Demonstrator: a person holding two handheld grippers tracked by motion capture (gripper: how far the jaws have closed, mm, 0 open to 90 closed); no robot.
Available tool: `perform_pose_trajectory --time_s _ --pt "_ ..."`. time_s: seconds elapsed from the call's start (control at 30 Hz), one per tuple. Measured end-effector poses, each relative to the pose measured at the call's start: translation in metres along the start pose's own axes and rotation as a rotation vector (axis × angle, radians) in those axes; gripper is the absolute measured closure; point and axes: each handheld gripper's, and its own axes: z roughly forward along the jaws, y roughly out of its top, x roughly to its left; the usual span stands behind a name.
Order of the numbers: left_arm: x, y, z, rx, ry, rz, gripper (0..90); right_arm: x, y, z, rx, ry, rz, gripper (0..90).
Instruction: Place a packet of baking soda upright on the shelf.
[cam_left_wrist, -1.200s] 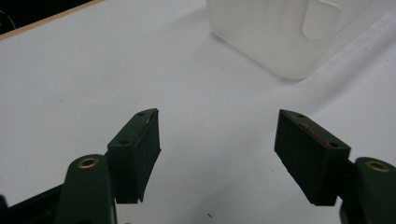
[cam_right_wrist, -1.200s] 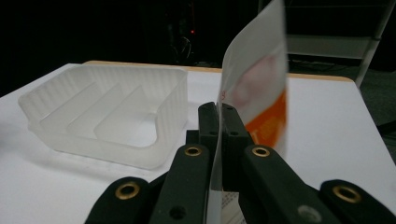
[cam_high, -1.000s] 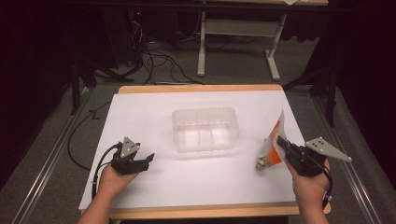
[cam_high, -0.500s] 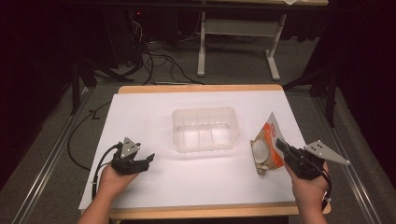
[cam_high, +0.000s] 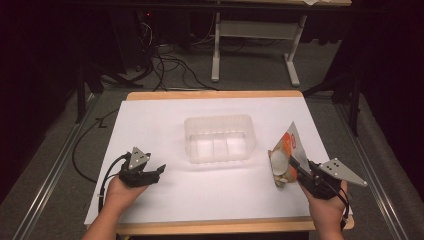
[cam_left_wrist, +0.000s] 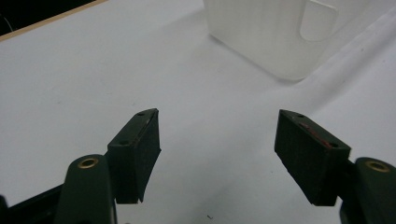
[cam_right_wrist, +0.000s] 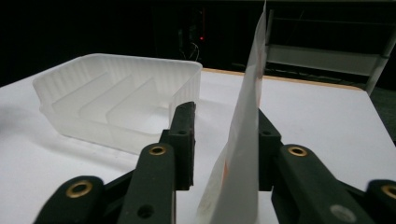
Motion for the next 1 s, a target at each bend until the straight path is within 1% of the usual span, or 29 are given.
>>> perform_pose_trajectory --time_s 0.03,0.17,0.2,0.3,0.33,0.47,0.67,0.8,0.83,0.87,0.9,0.93,0.97,1.0 --pt "0.000 0.000 0.000 0.000 -0.001 0.000 31.5 0.001 -0.001 -0.001 -0.001 -0.005 -0.009 67.9" --pt "0.000 0.000 0.000 0.003 -0.001 0.001 31.5 0.002 -0.005 -0.003 0.007 -0.006 0.002 66.0" --pt "-0.001 0.000 0.000 0.009 -0.002 0.006 31.5 0.001 -0.007 -0.004 0.012 -0.013 0.004 64.7" --pt "-0.001 0.000 0.000 0.007 -0.003 0.004 31.5 0.000 -0.009 -0.005 0.016 -0.015 0.008 64.5" --pt "-0.002 0.000 0.001 0.010 -0.003 0.007 31.5 -0.001 -0.011 -0.005 0.017 -0.015 0.024 64.1" --pt "-0.002 0.000 0.001 0.016 -0.004 0.009 31.4 0.000 -0.014 -0.005 0.018 -0.007 0.036 63.0" --pt "-0.003 0.000 0.001 0.019 -0.005 0.012 31.3 0.006 -0.016 -0.005 0.024 -0.005 0.013 61.3" --pt "-0.004 0.000 0.002 0.020 -0.004 0.016 31.3 0.006 -0.018 -0.004 0.029 -0.008 0.020 61.6" --pt "-0.004 0.000 0.002 0.020 -0.005 0.016 31.3 0.005 -0.019 -0.003 0.030 -0.011 0.024 63.4" --pt "-0.004 -0.001 0.002 0.023 -0.004 0.016 31.3 0.004 -0.019 -0.004 0.028 -0.023 0.030 69.4" --pt "-0.004 -0.001 0.002 0.023 -0.004 0.016 31.3 0.004 -0.019 -0.004 0.028 -0.023 0.030 69.4" --pt "-0.004 -0.001 0.002 0.023 -0.004 0.016 31.3 0.002 -0.020 -0.004 0.026 -0.031 0.041 77.1" --pt "-0.004 -0.001 0.002 0.023 -0.004 0.016 31.3 0.002 -0.020 -0.004 0.026 -0.031 0.041 77.1" --pt "-0.004 -0.001 0.002 0.023 -0.004 0.016 31.3 0.000 -0.020 -0.005 0.025 -0.043 0.049 86.2"
